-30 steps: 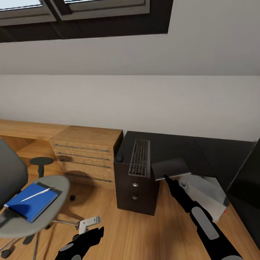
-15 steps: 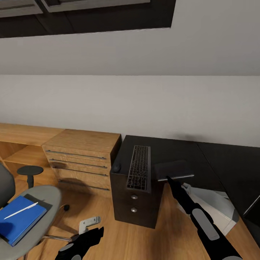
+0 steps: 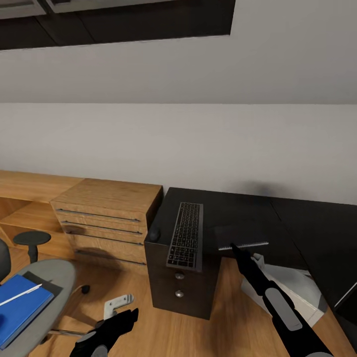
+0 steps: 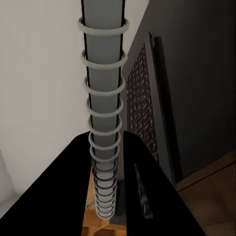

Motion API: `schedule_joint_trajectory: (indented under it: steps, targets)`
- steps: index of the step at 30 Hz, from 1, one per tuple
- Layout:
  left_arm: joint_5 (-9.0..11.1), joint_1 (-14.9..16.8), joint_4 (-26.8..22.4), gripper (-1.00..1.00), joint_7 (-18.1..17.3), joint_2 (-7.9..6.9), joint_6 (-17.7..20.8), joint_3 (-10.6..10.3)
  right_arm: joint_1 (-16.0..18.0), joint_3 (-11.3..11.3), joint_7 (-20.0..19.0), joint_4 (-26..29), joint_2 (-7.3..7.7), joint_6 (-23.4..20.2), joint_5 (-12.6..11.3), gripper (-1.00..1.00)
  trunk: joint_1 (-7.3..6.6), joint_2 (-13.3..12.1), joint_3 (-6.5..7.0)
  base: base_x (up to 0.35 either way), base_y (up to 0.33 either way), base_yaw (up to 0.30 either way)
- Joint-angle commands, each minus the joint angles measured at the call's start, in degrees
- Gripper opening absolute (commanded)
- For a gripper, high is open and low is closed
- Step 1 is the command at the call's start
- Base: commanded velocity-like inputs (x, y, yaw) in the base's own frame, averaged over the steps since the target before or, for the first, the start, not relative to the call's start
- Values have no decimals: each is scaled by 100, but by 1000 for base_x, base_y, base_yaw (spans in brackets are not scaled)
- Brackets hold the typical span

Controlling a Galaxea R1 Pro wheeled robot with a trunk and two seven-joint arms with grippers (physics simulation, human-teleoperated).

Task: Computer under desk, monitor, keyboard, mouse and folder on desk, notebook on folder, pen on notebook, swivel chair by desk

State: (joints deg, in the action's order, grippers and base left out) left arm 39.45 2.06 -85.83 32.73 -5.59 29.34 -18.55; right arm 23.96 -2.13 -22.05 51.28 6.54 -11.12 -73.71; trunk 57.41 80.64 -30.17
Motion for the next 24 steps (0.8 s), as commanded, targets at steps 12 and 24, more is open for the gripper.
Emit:
schedule_joint_trajectory:
  steps: [12,24]
  targets:
    - [61,5,-21,100,67,14,1,158,4,1,-10,-21,4,-25,-72,-100,219,404,-185,0,0,0]
    - [62,5,-21,100,67,15,1,166,4,13,-10,-26,9,-31,-69,-100,351,645,-293,0,0,0]
